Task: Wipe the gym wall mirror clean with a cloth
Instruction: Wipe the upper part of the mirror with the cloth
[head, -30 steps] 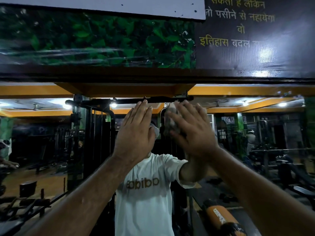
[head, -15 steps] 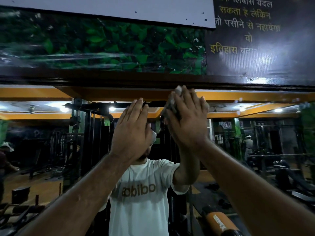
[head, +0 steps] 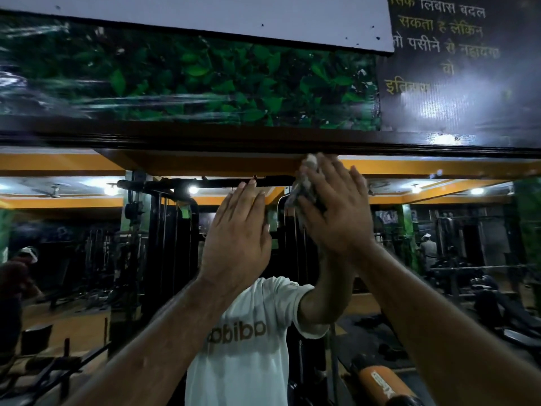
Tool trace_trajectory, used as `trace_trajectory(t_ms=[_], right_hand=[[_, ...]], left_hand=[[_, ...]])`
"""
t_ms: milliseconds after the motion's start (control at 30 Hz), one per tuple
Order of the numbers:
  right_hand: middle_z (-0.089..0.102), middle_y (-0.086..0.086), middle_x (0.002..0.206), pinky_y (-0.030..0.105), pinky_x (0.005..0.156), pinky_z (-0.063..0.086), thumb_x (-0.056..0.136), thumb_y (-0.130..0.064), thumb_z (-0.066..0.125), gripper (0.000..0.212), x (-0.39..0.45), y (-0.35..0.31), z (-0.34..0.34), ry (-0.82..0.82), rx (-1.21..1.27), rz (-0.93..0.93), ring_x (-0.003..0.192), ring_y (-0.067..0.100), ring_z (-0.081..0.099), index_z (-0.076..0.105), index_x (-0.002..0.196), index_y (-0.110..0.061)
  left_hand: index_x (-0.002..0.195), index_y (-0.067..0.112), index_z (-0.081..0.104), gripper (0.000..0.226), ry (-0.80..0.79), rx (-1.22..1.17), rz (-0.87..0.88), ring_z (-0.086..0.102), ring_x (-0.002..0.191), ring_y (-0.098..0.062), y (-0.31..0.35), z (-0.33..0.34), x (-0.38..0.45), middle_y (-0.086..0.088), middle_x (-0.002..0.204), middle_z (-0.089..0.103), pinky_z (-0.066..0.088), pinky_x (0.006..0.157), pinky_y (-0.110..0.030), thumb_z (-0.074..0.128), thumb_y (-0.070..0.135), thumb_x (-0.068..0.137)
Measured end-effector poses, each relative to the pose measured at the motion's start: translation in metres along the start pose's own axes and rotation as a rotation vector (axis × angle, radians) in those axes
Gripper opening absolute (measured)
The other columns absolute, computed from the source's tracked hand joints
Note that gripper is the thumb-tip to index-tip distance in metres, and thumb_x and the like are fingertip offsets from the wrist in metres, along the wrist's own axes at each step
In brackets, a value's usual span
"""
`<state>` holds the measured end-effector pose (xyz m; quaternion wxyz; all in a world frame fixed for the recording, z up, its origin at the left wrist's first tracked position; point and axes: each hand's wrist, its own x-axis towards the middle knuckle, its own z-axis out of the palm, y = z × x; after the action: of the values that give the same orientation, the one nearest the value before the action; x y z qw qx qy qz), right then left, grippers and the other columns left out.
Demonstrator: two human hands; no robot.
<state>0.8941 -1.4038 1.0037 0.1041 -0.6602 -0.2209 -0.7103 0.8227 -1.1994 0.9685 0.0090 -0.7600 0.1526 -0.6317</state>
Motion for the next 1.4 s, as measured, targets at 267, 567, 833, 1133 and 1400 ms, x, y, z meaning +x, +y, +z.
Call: trace_trajectory(t_ms=[267, 567, 833, 1133, 1400], right_hand=[[0.033, 0.006, 0.169, 0.056, 0.127, 0.018, 0.106, -0.059, 0.035, 0.062, -0.038, -0.003, -0.008, -0.064, -0.017, -0.132, 0.159, 0.027, 0.023, 0.044, 0.157, -0.024], [0.033, 0.010, 0.168, 0.058, 0.126, 0.020, 0.106, -0.054, 0.040, 0.061, -0.062, -0.015, -0.006, -0.127, -0.033, -0.260, 0.158, 0.030, 0.024, 0.046, 0.157, -0.021], [0.032, 0.009, 0.169, 0.058, 0.127, 0.016, 0.107, -0.054, 0.039, 0.060, -0.053, -0.053, 0.009, -0.085, 0.012, -0.039, 0.159, 0.031, 0.022, 0.043, 0.159, -0.024], [0.034, 0.010, 0.168, 0.056, 0.127, 0.014, 0.105, -0.053, 0.044, 0.061, -0.035, -0.062, 0.011, -0.004, 0.029, 0.137, 0.158, 0.032, 0.024, 0.044, 0.158, -0.022], [0.033, 0.007, 0.169, 0.053, 0.128, 0.013, 0.105, -0.055, 0.043, 0.060, -0.017, -0.057, 0.011, 0.006, 0.022, 0.137, 0.158, 0.030, 0.024, 0.044, 0.157, -0.026]], left_hand=[[0.154, 0.001, 0.035, 0.065, -0.035, -0.016, 0.039, 0.019, 0.154, -0.027, -0.005, 0.005, -0.005, -0.016, 0.164, 0.026, 0.007, 0.124, -0.037, 0.030, 0.033, 0.097], [0.154, 0.002, 0.034, 0.064, -0.056, -0.005, 0.022, 0.018, 0.154, -0.027, -0.002, 0.003, -0.007, -0.016, 0.165, 0.025, 0.012, 0.126, -0.039, 0.033, 0.034, 0.098], [0.154, 0.002, 0.034, 0.065, -0.077, -0.007, -0.061, 0.015, 0.155, -0.026, -0.008, -0.006, -0.025, -0.016, 0.166, 0.021, 0.011, 0.126, -0.039, 0.056, 0.030, 0.099], [0.157, 0.007, 0.030, 0.063, -0.146, -0.002, -0.033, 0.012, 0.155, -0.021, -0.021, -0.019, -0.026, -0.010, 0.167, 0.018, 0.016, 0.126, -0.042, 0.049, 0.031, 0.101], [0.156, 0.005, 0.032, 0.061, -0.100, 0.037, -0.061, 0.016, 0.155, -0.025, -0.040, -0.025, -0.018, -0.013, 0.167, 0.020, 0.008, 0.124, -0.035, 0.049, 0.031, 0.103]])
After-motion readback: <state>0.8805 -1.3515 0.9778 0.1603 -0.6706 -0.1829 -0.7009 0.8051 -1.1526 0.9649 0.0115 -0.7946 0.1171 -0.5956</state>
